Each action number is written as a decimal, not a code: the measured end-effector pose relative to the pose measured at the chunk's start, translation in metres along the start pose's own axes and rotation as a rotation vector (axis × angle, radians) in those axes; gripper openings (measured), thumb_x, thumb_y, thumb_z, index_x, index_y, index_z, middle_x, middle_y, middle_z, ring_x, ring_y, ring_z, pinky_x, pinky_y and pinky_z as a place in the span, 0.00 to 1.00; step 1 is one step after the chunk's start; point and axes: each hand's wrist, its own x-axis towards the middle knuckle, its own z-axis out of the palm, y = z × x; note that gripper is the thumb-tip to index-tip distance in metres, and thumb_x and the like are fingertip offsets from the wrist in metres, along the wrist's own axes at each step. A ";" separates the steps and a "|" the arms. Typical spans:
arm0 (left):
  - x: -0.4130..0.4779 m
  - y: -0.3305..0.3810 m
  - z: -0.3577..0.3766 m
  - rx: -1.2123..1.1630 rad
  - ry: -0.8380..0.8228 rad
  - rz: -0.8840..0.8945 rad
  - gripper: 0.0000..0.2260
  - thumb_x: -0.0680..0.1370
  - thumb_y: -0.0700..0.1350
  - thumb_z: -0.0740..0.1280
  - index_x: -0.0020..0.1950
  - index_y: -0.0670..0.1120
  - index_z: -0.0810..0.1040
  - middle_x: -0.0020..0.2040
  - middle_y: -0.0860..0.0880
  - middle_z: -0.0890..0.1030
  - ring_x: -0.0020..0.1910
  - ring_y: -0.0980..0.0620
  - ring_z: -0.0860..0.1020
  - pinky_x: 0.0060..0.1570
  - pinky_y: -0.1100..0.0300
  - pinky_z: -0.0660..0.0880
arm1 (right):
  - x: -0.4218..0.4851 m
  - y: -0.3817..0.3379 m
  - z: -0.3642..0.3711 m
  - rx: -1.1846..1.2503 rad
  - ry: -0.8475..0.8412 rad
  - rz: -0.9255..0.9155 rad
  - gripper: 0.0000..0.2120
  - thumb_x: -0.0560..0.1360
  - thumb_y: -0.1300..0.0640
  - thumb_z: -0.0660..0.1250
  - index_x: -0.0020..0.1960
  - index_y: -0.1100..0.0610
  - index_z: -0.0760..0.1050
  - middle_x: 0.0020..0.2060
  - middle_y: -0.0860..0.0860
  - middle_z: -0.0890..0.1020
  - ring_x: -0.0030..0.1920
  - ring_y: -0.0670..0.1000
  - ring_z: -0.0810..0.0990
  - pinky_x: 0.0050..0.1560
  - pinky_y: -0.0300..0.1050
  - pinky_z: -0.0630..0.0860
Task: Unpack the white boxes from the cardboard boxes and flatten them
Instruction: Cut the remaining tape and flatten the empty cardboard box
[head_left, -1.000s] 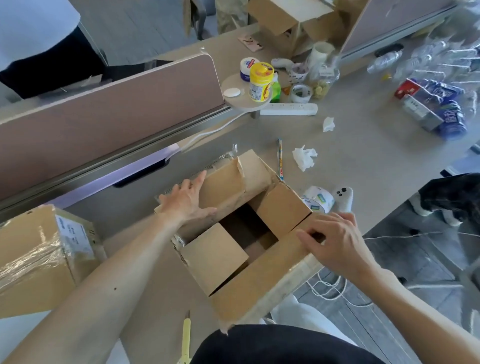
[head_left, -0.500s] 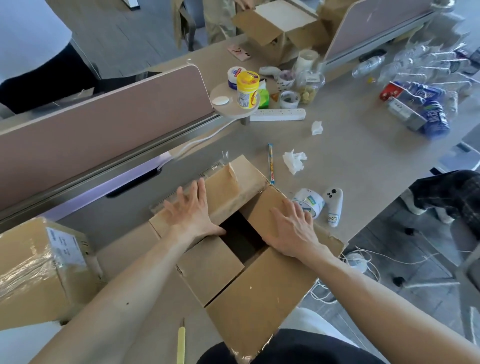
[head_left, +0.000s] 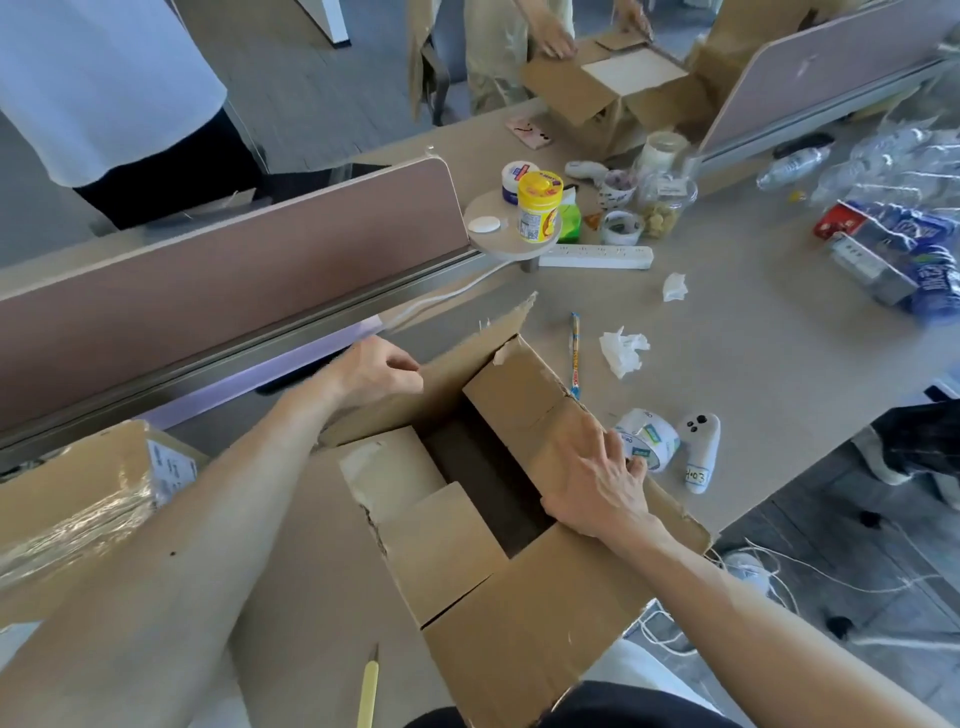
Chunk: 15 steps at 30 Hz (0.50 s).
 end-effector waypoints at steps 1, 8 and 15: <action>0.000 0.001 -0.009 0.025 0.081 0.011 0.04 0.73 0.51 0.72 0.43 0.51 0.83 0.52 0.51 0.83 0.52 0.49 0.80 0.41 0.60 0.71 | 0.000 0.000 0.000 0.005 0.000 0.002 0.31 0.65 0.45 0.68 0.66 0.45 0.63 0.69 0.50 0.52 0.69 0.58 0.54 0.65 0.64 0.60; 0.017 -0.029 -0.019 0.516 0.548 -0.109 0.17 0.78 0.53 0.69 0.63 0.47 0.79 0.57 0.42 0.82 0.57 0.38 0.79 0.53 0.48 0.76 | 0.003 0.002 -0.001 -0.042 -0.013 -0.015 0.32 0.66 0.45 0.68 0.67 0.44 0.62 0.71 0.52 0.51 0.68 0.59 0.56 0.63 0.64 0.62; 0.017 -0.057 0.053 0.512 0.367 -0.240 0.25 0.84 0.51 0.52 0.78 0.42 0.58 0.80 0.42 0.56 0.76 0.41 0.60 0.72 0.41 0.58 | 0.010 -0.002 0.002 -0.081 -0.035 -0.040 0.32 0.64 0.47 0.69 0.67 0.47 0.63 0.69 0.56 0.51 0.70 0.62 0.50 0.70 0.71 0.50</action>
